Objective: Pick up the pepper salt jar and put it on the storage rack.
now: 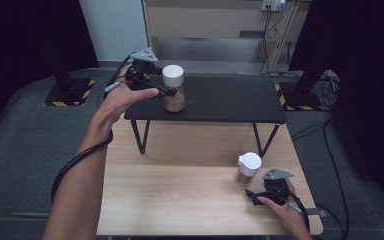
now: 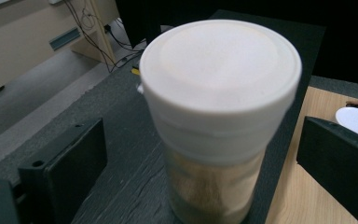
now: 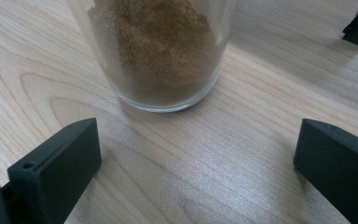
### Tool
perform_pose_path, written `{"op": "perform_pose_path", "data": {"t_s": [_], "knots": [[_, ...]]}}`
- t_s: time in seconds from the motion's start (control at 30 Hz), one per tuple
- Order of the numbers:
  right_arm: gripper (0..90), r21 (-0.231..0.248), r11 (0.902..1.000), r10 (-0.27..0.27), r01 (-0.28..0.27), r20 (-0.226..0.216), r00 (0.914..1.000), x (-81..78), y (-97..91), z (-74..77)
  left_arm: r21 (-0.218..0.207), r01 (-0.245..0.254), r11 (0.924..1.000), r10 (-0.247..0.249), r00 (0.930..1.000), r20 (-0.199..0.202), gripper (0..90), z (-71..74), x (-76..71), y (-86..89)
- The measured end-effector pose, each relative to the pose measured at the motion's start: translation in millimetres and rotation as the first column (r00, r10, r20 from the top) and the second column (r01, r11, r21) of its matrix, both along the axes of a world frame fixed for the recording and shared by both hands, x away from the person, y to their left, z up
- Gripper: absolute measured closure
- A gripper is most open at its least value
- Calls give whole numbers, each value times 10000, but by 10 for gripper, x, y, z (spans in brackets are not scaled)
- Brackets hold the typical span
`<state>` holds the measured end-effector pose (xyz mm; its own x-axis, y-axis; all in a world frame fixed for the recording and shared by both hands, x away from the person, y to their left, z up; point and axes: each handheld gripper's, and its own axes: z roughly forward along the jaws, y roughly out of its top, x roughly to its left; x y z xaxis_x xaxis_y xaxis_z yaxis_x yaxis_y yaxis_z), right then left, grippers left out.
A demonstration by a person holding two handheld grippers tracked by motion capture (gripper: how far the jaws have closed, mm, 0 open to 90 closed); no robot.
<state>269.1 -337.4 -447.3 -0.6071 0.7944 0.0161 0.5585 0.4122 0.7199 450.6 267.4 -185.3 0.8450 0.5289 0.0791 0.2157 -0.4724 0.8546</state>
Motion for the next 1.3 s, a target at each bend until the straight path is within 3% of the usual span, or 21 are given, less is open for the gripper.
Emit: {"op": "perform_pose_path", "data": {"t_s": [0.37,0.5,0.67,0.7,0.73,0.77,0.9,1.13,1.3], "knots": [[15,-4,10000,-2,2,1,10000,-1,1,0,-87,-564,9984,568,9970,528,5,-64,-392,174],[14,1,10000,-4,4,5,10000,-1,1,-1,-457,-749,9961,780,9945,697,11,-186,-584,237],[14,0,10000,-11,11,6,10000,-2,1,-1,-502,-1012,9936,1053,9908,855,14,-267,-792,246],[14,-2,10000,-11,11,9,10000,-3,2,-1,-668,-1241,9900,1301,9869,957,15,-310,-914,232],[14,-2,10000,-11,11,9,10000,-3,2,-1,-668,-1241,9900,1301,9869,957,14,-310,-914,232],[15,0,10000,-12,12,8,10000,-3,2,-1,-705,-1295,9891,1366,9849,1063,15,-338,-1020,221],[15,-1,10000,-11,11,10,10000,-3,1,-1,-758,-1420,9870,1502,9819,1154,13,-403,-1200,186],[15,-5,10000,-11,11,0,10000,-3,1,0,-745,-1343,9881,1414,9848,1008,11,-606,-1402,83],[15,-2,10000,-33,33,3,10000,-6,4,-1,-541,-1018,9933,1062,9906,865,13,-886,-1545,-70]]}}
